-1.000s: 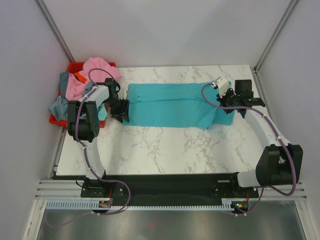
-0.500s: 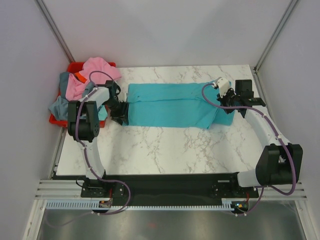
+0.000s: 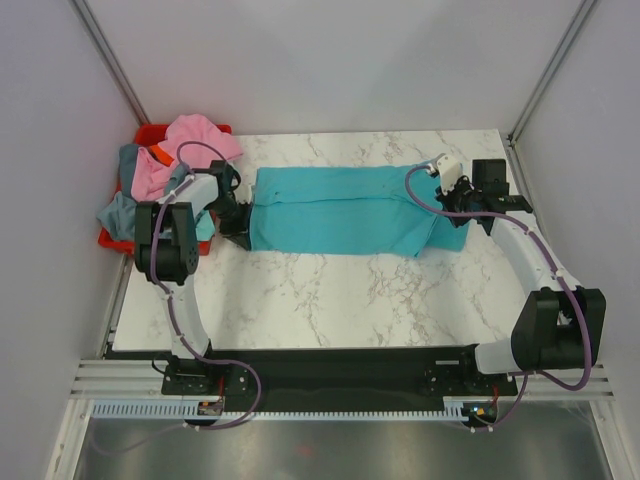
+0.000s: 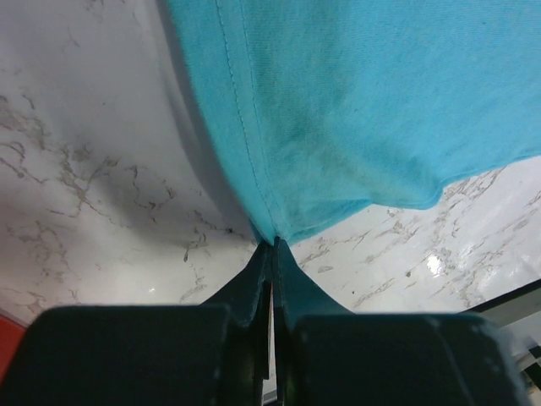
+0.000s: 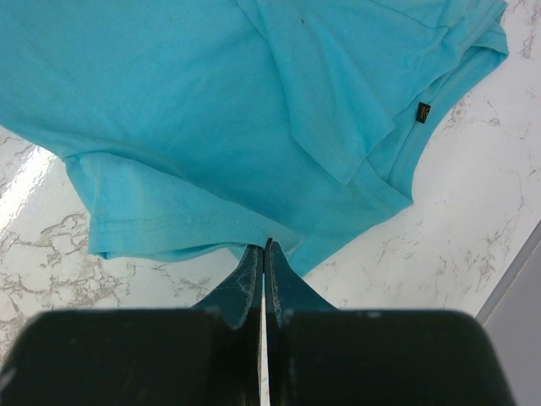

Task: Fold and stack the t-shirts
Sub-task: Fold the tshirt

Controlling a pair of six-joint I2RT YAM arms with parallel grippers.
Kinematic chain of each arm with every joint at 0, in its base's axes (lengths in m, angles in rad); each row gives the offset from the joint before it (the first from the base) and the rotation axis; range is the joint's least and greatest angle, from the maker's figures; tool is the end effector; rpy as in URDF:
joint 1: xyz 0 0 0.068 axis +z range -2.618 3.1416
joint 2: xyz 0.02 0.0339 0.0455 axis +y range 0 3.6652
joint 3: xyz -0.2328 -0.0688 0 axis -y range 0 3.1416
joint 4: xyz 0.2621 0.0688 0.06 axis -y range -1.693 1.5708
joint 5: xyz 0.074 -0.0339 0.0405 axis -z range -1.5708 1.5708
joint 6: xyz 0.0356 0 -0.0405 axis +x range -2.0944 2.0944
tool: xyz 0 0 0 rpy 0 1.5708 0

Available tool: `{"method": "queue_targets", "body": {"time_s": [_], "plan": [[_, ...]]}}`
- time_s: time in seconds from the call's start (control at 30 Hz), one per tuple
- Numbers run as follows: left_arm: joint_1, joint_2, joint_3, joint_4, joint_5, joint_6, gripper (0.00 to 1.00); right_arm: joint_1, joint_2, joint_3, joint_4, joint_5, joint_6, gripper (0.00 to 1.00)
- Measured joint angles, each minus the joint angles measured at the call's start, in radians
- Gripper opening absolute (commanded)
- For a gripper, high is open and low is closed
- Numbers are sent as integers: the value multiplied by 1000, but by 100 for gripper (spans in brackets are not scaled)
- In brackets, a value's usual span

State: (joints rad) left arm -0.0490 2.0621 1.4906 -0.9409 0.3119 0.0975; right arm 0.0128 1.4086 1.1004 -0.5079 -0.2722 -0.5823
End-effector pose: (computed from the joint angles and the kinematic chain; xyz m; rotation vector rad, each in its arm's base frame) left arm 0.3880 -0.0300 0.1198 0.2364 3.0302 -0.4756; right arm 0.3244 0.0137 0.2420 -0.8094 2.2052 0.0471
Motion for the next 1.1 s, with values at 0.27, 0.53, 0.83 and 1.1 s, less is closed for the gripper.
{"method": "queue_targets", "body": {"time_s": [0.27,0.53,0.83,1.1], "plan": [[0,-103,38,-20,5,2,2,-44,-1,5,5,4,37,0],[-5,-106,181,-29,10,8,2,-74,42,100,76,18,84,0],[-14,7,332,-31,10,9,2,-76,231,290,166,28,126,0],[-26,171,499,-24,-14,20,2,-77,462,441,218,51,164,0]]}}
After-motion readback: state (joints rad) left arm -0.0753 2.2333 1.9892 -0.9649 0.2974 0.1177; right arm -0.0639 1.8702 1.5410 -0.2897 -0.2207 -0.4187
